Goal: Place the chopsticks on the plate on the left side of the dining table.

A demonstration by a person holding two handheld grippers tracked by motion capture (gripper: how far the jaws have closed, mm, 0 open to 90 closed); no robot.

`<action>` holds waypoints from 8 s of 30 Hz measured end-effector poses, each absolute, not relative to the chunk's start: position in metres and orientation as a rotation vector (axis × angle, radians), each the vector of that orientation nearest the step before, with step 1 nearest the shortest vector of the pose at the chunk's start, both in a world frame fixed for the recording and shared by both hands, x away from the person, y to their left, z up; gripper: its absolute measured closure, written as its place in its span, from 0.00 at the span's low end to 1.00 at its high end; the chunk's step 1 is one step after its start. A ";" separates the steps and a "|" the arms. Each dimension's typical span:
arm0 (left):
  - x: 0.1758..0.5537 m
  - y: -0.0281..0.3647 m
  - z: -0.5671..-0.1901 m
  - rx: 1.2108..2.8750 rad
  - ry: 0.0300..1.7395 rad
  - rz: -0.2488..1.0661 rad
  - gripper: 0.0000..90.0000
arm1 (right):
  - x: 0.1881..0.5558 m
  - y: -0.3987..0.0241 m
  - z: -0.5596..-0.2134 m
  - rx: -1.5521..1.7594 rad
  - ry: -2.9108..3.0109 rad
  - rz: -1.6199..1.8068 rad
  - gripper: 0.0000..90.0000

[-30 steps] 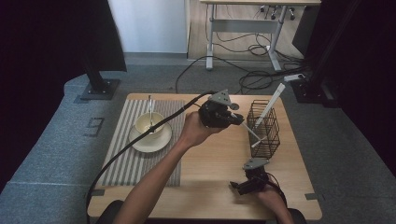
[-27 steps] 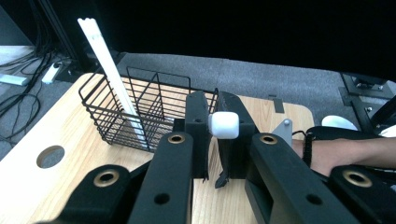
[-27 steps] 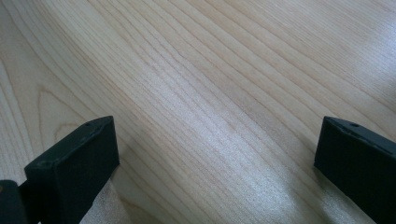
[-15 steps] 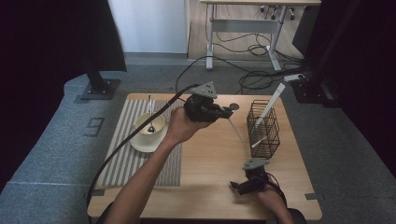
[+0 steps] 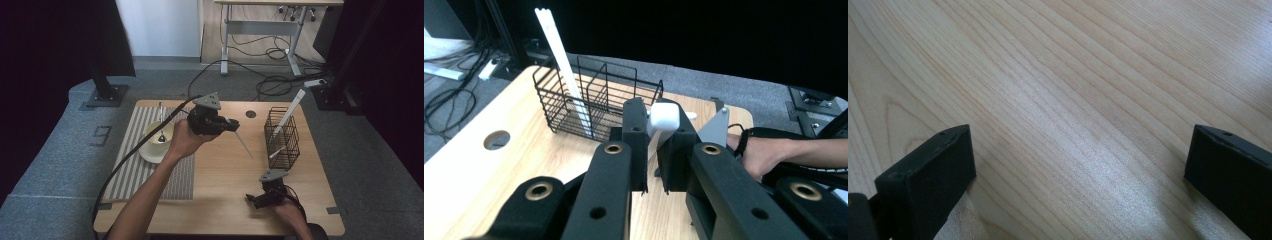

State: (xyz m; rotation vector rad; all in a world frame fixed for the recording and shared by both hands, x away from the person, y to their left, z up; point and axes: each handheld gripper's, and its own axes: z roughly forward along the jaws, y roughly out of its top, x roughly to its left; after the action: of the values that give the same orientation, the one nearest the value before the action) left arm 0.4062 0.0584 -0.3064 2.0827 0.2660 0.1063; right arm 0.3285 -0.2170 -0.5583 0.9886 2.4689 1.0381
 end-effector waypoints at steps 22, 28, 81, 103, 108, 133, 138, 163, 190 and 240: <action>0.399 0.076 -0.362 2.070 0.299 -0.045 0.92 | 0.331 -0.209 -0.543 0.884 2.471 1.181 0.08; 0.395 0.070 -0.370 2.076 0.286 -0.066 0.92 | 0.333 -0.201 -0.533 0.838 2.452 1.255 0.16; 0.388 0.098 -0.403 2.021 0.446 0.240 0.27 | 0.327 -0.189 -0.510 0.520 2.528 1.332 0.94; 0.381 0.130 -0.462 2.040 0.569 0.224 0.26 | 0.321 -0.193 -0.505 0.507 2.584 1.350 0.94; 0.378 0.134 -0.475 2.052 0.570 0.180 0.25 | 0.321 -0.194 -0.506 0.511 2.591 1.333 0.94; 0.372 0.133 -0.493 2.046 0.604 0.209 0.25 | 0.317 -0.192 -0.505 0.444 2.660 1.279 0.94; 0.370 0.138 -0.489 2.016 0.569 0.130 0.24 | 0.323 -0.195 -0.509 0.450 2.699 1.232 0.94; 0.353 0.111 -0.499 2.296 0.294 0.088 0.54 | 0.339 -0.187 -0.495 0.307 2.864 1.167 0.94; 0.345 0.104 -0.500 2.374 0.089 0.017 0.93 | 0.349 -0.190 -0.499 0.353 2.873 1.134 0.67; 0.353 0.172 -0.508 2.213 0.418 0.134 0.93 | 0.331 -0.210 -0.540 0.931 2.450 1.133 0.02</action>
State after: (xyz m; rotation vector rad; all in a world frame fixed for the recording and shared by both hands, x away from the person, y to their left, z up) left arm 0.3531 0.1723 -0.5080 2.2128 0.4177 0.1338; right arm 0.3314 -0.2100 -0.5399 0.9315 2.4500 1.1332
